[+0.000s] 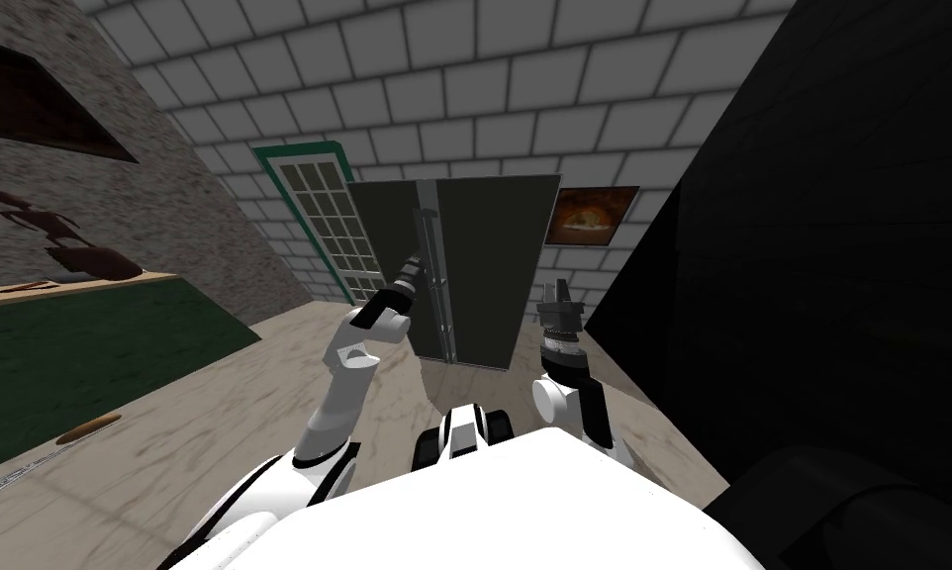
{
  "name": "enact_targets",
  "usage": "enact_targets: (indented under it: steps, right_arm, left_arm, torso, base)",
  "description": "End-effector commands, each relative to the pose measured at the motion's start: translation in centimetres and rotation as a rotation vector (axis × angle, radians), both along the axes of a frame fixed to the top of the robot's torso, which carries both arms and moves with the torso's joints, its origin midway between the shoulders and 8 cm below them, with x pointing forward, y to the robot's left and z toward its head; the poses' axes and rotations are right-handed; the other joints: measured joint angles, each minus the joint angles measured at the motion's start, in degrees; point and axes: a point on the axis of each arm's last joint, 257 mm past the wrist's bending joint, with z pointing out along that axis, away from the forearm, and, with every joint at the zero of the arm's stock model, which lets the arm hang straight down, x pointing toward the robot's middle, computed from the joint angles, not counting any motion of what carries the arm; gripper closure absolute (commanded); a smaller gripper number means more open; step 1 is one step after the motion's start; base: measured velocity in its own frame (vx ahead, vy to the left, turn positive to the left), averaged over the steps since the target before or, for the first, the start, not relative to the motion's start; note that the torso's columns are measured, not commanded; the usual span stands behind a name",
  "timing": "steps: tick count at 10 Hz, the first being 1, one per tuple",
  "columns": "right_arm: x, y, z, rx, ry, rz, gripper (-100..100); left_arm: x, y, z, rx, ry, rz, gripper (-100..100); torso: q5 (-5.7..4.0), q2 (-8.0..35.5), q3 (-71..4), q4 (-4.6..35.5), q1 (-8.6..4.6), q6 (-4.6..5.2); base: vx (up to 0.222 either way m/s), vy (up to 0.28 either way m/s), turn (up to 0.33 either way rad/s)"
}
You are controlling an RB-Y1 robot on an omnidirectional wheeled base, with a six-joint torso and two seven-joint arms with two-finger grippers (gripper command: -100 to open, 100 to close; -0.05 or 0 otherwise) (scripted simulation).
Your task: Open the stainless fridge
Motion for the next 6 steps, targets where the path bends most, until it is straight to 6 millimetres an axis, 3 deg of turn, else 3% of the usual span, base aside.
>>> enact_targets:
  steps: [1,6]
  right_arm:
    - [0.0,0.0,0.0,0.000,0.000,0.000,0]
    - [0.0,0.0,0.0,0.000,0.000,0.000,0]
  left_arm:
    - [0.7,-1.7,1.6,0.017,0.017,-0.014,-100]
    - [1.6,-4.3,4.0,0.054,0.056,-0.029,-100]
  torso:
    - [0.01,-0.1,0.0,0.0,0.05,0.01]
    - [0.00,0.0,0.0,0.0,0.05,0.01]
  base:
    - [0.041,0.042,-0.005]
    - [0.043,0.037,0.005]
